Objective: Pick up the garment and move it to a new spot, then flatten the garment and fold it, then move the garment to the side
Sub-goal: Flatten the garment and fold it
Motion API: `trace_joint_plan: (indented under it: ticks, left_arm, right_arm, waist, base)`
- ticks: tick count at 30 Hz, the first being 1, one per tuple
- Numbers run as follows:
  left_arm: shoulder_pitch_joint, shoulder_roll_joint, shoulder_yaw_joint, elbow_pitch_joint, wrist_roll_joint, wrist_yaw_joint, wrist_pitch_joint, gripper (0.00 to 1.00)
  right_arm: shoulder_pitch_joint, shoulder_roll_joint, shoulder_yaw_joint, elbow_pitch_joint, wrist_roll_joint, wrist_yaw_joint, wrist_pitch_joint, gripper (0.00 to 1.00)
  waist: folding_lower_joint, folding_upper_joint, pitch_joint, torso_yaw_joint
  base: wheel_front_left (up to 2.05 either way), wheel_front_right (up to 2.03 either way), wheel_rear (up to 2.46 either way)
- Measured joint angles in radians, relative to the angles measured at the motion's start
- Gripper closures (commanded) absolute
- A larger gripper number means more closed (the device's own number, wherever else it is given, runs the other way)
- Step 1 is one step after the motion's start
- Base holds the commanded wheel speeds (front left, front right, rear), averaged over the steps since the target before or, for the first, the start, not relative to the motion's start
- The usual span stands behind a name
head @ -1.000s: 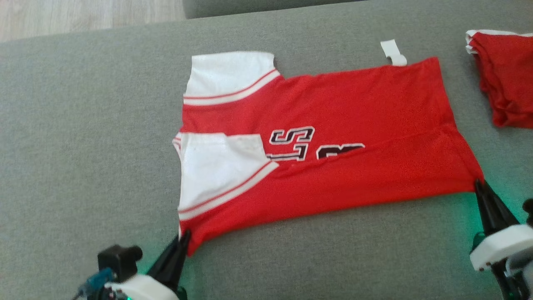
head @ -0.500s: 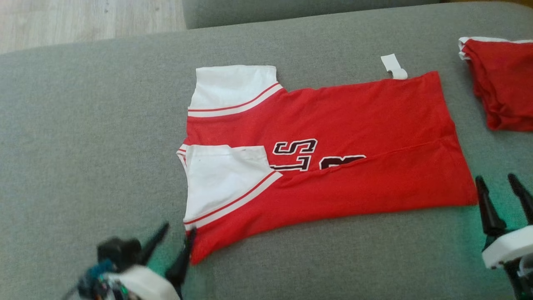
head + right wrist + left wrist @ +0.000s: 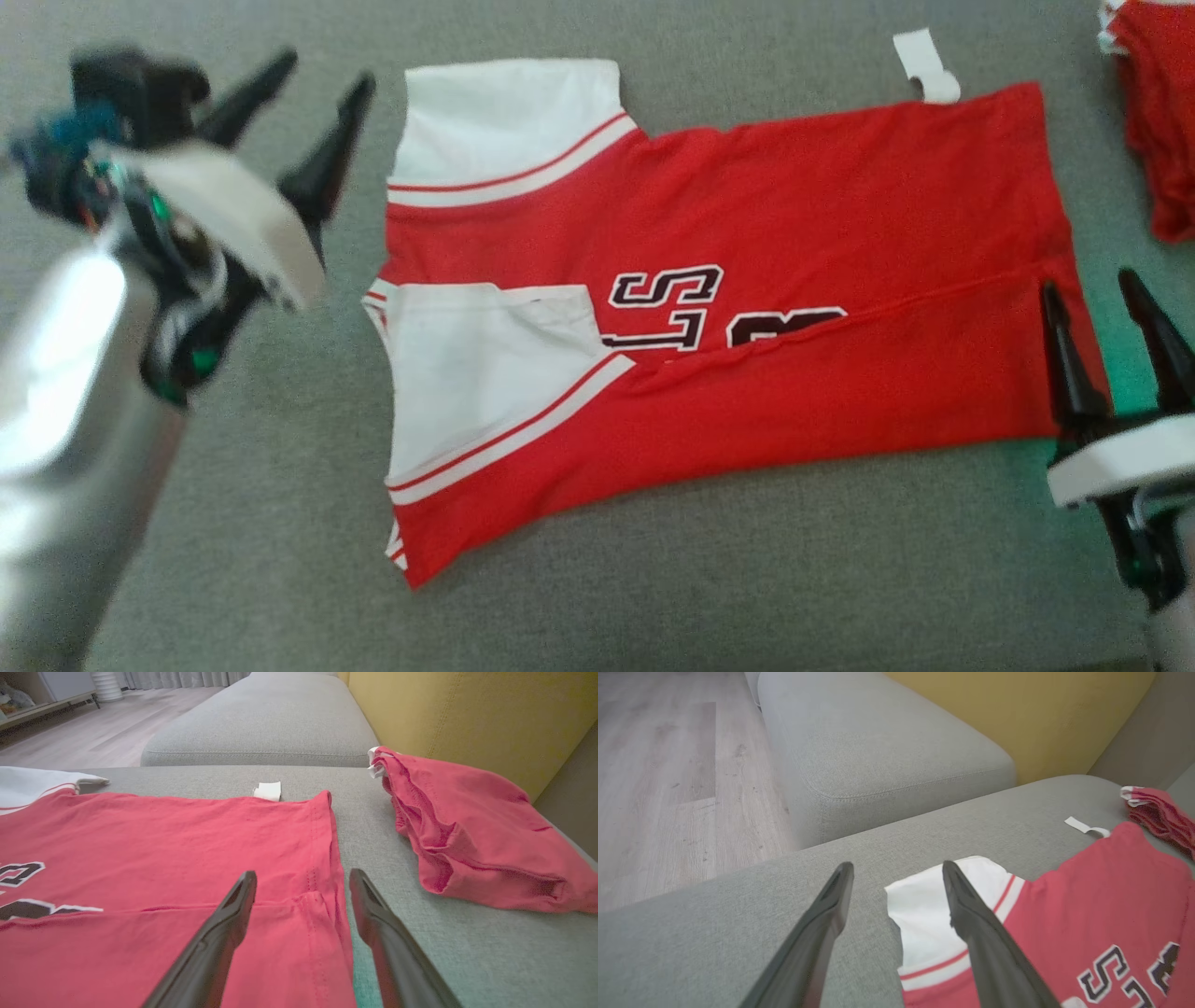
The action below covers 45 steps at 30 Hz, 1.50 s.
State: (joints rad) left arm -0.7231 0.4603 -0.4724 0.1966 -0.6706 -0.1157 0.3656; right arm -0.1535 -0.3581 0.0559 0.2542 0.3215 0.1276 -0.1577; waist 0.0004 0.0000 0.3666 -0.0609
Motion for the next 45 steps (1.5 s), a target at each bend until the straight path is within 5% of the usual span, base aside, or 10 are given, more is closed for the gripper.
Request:
trace_joint_plan:
  ticks: [10, 16, 31, 32, 34, 45]
  left_arm:
    - [-0.305, -0.001, -0.115, 0.258, -0.042, -0.009, 0.123, 0.0]
    - [-0.356, 0.03, -0.212, 0.362, -0.043, -0.009, 0.168, 0.0]
    - [-0.356, 0.115, -0.411, 0.262, -0.22, -0.016, 0.185, 0.0]
    - [-0.357, 0.122, -0.42, 0.252, -0.23, -0.016, 0.182, 0.25]
    - [-0.362, 0.137, -0.452, 0.228, -0.245, -0.016, 0.177, 1.0]
    - [-0.474, 0.177, -0.551, 0.222, -0.152, -0.017, -0.126, 1.0]
  right_arm:
    - [-0.096, 0.008, 0.05, 0.006, -0.006, 0.0, -0.004, 0.0]
    - [-0.137, 0.013, 0.075, 0.036, -0.005, 0.0, -0.023, 0.0]
    - [-0.146, 0.012, 0.079, 0.078, 0.006, 0.0, -0.055, 0.0]
    - [-0.147, 0.012, 0.08, 0.078, 0.006, 0.0, -0.055, 0.0]
    - [-0.151, 0.012, 0.081, 0.081, 0.006, 0.0, -0.06, 0.0]
    - [-0.171, 0.012, 0.081, 0.102, 0.011, 0.0, -0.072, 0.0]
  waist:
    - [-0.0001, 0.0, 0.124, -0.054]
    - [-0.0002, 0.0, 0.161, -0.095]
    - [-0.0004, 0.0, 0.169, -0.097]
    - [-0.0004, 0.0, 0.171, -0.097]
    - [-0.0004, 0.0, 0.175, -0.097]
    - [-0.0003, 0.0, 0.17, -0.085]
  base:
    - [0.0, 0.0, 0.0]
    - [0.0, 0.0, 0.0]
    - [0.0, 0.0, 0.0]
    - [0.0, 0.0, 0.0]
    - [0.0, 0.0, 0.0]
    - [0.0, 0.0, 0.0]
